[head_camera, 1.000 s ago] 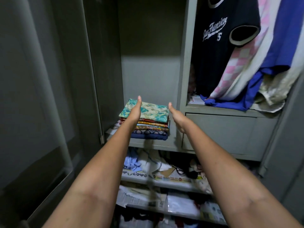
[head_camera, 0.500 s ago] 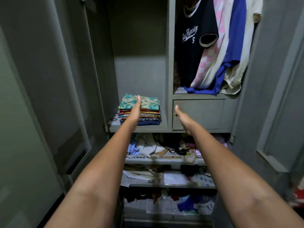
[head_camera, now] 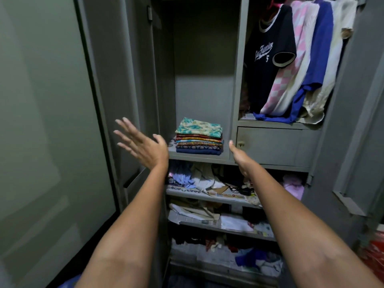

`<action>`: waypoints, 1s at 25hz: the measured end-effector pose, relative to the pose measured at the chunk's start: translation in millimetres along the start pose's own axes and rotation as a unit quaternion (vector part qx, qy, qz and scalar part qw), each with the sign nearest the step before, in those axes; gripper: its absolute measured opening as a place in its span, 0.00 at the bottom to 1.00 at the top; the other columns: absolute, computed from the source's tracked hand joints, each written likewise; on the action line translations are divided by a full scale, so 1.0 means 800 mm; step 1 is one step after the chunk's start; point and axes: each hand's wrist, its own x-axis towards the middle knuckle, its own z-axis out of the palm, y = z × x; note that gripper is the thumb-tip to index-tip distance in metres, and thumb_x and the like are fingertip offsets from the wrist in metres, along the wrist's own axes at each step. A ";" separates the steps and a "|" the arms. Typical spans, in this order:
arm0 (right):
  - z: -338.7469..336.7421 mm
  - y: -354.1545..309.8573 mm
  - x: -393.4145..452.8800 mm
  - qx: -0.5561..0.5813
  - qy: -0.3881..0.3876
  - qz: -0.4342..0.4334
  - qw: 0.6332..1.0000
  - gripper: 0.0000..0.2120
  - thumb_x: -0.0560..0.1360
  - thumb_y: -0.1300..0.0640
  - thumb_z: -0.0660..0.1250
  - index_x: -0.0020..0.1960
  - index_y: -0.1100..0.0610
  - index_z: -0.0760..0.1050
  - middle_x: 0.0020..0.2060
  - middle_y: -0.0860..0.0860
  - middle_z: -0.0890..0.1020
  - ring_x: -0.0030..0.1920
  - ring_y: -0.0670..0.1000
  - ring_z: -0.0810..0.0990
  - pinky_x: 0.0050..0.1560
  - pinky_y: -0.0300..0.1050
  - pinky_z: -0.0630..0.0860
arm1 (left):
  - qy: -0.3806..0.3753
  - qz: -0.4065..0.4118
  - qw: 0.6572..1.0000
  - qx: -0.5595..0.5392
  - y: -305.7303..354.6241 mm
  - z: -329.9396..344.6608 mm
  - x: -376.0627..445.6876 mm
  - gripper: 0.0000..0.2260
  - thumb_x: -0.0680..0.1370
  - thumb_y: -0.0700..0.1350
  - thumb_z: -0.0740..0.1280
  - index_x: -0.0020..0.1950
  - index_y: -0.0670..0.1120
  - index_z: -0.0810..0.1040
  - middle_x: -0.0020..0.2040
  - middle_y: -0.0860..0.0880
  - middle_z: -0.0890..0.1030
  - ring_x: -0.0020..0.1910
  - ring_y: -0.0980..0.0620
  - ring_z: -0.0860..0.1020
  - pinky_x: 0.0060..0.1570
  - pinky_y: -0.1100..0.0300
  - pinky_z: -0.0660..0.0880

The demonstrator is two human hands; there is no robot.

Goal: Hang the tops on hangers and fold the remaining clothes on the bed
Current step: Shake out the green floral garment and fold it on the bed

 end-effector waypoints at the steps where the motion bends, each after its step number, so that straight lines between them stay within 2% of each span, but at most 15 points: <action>1: 0.003 0.005 -0.001 -0.008 -0.013 0.008 1.000 0.35 0.80 0.36 0.46 0.78 0.57 0.52 0.77 0.56 0.54 0.76 0.57 0.53 0.74 0.53 0.52 | 0.029 -0.042 0.999 0.002 -0.020 -0.013 0.008 0.42 0.69 0.43 0.65 0.78 0.43 0.46 0.79 0.45 0.49 0.77 0.44 0.45 0.75 0.45 0.45; 3: 0.005 0.012 -0.001 -0.011 -0.022 0.007 1.000 0.35 0.79 0.35 0.46 0.78 0.57 0.51 0.77 0.56 0.53 0.76 0.57 0.53 0.73 0.54 0.52 | 0.013 -0.109 0.993 0.030 -0.064 -0.026 0.028 0.41 0.70 0.42 0.65 0.78 0.42 0.48 0.79 0.45 0.51 0.77 0.41 0.49 0.75 0.45 0.46; 6: 0.003 0.024 -0.001 -0.014 -0.026 0.004 1.000 0.37 0.79 0.34 0.48 0.78 0.58 0.51 0.77 0.56 0.54 0.76 0.58 0.54 0.73 0.55 0.54 | -0.112 -0.226 0.968 -0.015 -0.101 -0.028 0.045 0.36 0.74 0.45 0.69 0.77 0.42 0.54 0.75 0.40 0.61 0.73 0.37 0.60 0.72 0.44 0.55; 8: -0.002 0.035 0.000 -0.034 0.032 0.011 0.999 0.38 0.79 0.35 0.51 0.78 0.58 0.49 0.77 0.57 0.53 0.76 0.59 0.53 0.74 0.56 0.53 | -0.104 -0.238 0.966 -0.002 -0.099 -0.028 0.034 0.35 0.73 0.48 0.71 0.74 0.40 0.58 0.72 0.39 0.63 0.68 0.35 0.65 0.67 0.44 0.63; 11: -0.018 0.057 -0.006 -0.125 0.223 0.002 0.967 0.37 0.79 0.40 0.56 0.77 0.62 0.49 0.77 0.61 0.48 0.77 0.59 0.47 0.75 0.55 0.45 | -0.068 -0.187 0.979 0.037 -0.081 -0.027 -0.005 0.32 0.73 0.44 0.71 0.72 0.40 0.59 0.68 0.39 0.63 0.61 0.35 0.69 0.58 0.44 0.69; 13: -0.034 0.070 -0.017 -0.145 0.343 -0.053 0.927 0.37 0.79 0.46 0.60 0.77 0.64 0.49 0.77 0.61 0.45 0.77 0.59 0.43 0.75 0.54 0.42 | -0.066 -0.155 0.984 0.057 -0.065 -0.022 -0.033 0.30 0.74 0.41 0.69 0.72 0.41 0.59 0.67 0.39 0.63 0.59 0.36 0.71 0.58 0.44 0.69; 15: -0.050 0.081 -0.029 -0.148 0.430 -0.099 0.885 0.38 0.77 0.51 0.63 0.77 0.65 0.47 0.77 0.61 0.43 0.77 0.59 0.41 0.75 0.54 0.41 | -0.071 -0.133 0.986 0.072 -0.048 -0.008 -0.057 0.30 0.74 0.40 0.68 0.72 0.42 0.59 0.66 0.40 0.64 0.59 0.37 0.71 0.60 0.45 0.67; 18: -0.074 0.094 -0.051 -0.163 0.518 -0.167 0.823 0.41 0.75 0.55 0.65 0.77 0.65 0.44 0.77 0.62 0.43 0.77 0.59 0.42 0.75 0.56 0.41 | -0.089 -0.087 0.989 0.083 -0.023 0.022 -0.096 0.33 0.73 0.35 0.66 0.74 0.44 0.56 0.64 0.40 0.65 0.57 0.39 0.69 0.57 0.46 0.68; 21: -0.108 0.104 -0.077 -0.192 0.572 -0.225 0.765 0.41 0.75 0.55 0.64 0.77 0.65 0.42 0.76 0.63 0.44 0.77 0.58 0.43 0.75 0.54 0.40 | -0.131 -0.021 0.987 0.090 -0.007 0.051 -0.125 0.43 0.71 0.29 0.67 0.78 0.48 0.46 0.64 0.41 0.65 0.53 0.40 0.69 0.53 0.47 0.71; 23: -0.141 0.110 -0.094 -0.208 0.610 -0.246 0.724 0.40 0.76 0.55 0.64 0.76 0.67 0.44 0.76 0.65 0.47 0.77 0.60 0.45 0.75 0.55 0.40 | -0.168 0.028 0.981 0.090 0.004 0.069 -0.141 0.48 0.71 0.27 0.66 0.78 0.51 0.39 0.65 0.40 0.63 0.53 0.40 0.68 0.51 0.48 0.73; 25: -0.179 0.117 -0.108 -0.224 0.654 -0.233 0.683 0.39 0.76 0.52 0.63 0.76 0.69 0.47 0.75 0.68 0.50 0.76 0.62 0.47 0.74 0.57 0.42 | -0.202 0.072 0.973 0.085 0.019 0.085 -0.156 0.49 0.71 0.25 0.64 0.77 0.52 0.36 0.67 0.41 0.60 0.54 0.40 0.68 0.51 0.49 0.75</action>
